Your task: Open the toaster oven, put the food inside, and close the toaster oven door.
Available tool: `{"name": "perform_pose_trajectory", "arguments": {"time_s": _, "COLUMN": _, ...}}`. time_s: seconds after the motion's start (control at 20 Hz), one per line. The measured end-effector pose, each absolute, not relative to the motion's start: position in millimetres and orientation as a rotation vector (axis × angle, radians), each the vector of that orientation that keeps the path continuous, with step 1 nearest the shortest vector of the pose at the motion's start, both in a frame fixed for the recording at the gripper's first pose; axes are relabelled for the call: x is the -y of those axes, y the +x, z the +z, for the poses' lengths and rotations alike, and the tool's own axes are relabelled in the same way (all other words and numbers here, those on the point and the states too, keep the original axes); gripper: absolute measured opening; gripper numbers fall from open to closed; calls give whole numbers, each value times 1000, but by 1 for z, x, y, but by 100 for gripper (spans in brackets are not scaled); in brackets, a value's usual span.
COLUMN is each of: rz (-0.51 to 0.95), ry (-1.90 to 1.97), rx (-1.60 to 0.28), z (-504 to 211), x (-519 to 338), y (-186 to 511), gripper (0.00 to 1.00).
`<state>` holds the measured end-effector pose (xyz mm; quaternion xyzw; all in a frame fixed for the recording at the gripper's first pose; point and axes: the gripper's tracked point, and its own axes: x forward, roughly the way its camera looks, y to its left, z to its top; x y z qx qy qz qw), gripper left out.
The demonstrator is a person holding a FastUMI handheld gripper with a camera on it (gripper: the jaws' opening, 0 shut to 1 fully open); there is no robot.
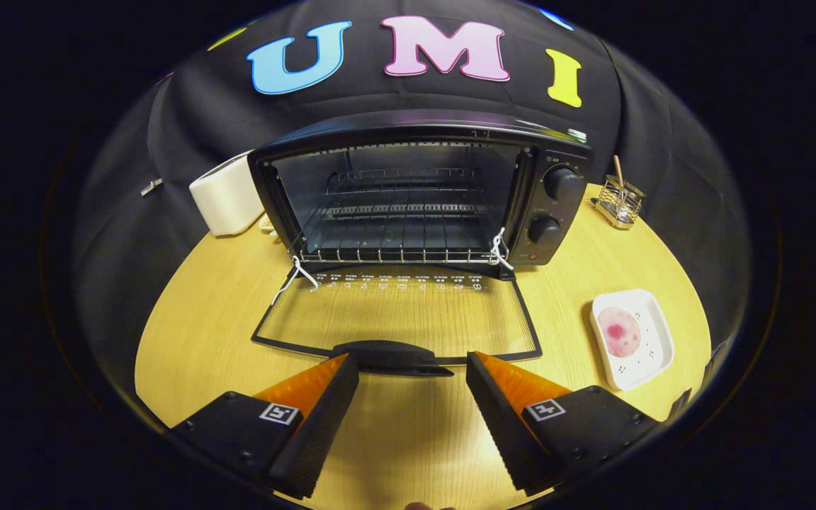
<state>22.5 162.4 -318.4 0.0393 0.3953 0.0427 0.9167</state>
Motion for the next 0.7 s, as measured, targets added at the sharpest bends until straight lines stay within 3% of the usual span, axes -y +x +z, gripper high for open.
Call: {"name": "perform_pose_trajectory", "arguments": {"time_s": 0.7, "rz": 103, "ry": -16, "rx": -693, "z": -225, "x": 6, "y": 12, "gripper": 99}}
